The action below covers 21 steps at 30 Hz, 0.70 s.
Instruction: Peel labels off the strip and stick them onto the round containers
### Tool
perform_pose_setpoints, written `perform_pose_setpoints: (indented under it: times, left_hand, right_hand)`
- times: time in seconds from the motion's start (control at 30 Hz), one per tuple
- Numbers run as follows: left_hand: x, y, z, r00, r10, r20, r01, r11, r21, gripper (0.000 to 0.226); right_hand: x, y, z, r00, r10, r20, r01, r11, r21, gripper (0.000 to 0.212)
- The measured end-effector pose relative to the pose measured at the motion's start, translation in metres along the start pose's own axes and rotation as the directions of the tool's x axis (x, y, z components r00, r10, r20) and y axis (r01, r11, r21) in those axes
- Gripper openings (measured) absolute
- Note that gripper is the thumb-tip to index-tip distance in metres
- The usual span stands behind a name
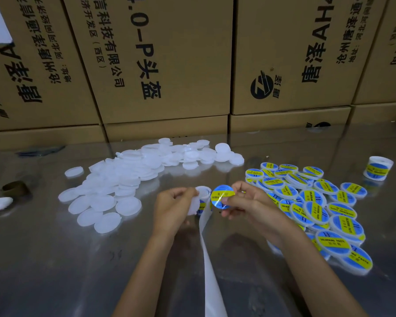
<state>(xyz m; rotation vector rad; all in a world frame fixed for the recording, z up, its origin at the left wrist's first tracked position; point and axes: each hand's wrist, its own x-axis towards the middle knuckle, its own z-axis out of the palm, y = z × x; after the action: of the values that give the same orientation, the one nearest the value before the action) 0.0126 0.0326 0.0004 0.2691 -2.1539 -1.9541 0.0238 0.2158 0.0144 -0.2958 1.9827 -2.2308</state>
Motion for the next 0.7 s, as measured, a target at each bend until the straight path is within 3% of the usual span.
perform_pose_setpoints:
  times: [0.13, 0.23, 0.4, 0.7]
  left_hand:
    - [-0.003, 0.008, -0.003, 0.998, 0.032, 0.053, -0.022, 0.985, -0.174, 0.037]
    - [-0.008, 0.013, 0.0, 0.986, 0.018, 0.168, 0.032, 0.956, -0.291, 0.038]
    - [-0.014, 0.016, 0.008, 0.949, 0.047, 0.313, 0.067, 0.937, -0.343, 0.038]
    - [-0.015, 0.019, 0.012, 0.924, 0.076, 0.376, 0.086, 0.915, -0.395, 0.043]
  right_hand:
    - [0.003, 0.003, 0.008, 0.997, -0.043, -0.068, 0.052, 0.99, 0.128, 0.023]
    - [0.005, 0.004, 0.013, 0.987, -0.102, -0.126, 0.12, 0.982, 0.149, 0.022]
    - [0.008, 0.008, 0.021, 0.96, -0.171, -0.223, 0.182, 0.983, 0.028, 0.027]
    - [0.01, 0.011, 0.022, 0.938, -0.206, -0.278, 0.217, 0.976, 0.007, 0.028]
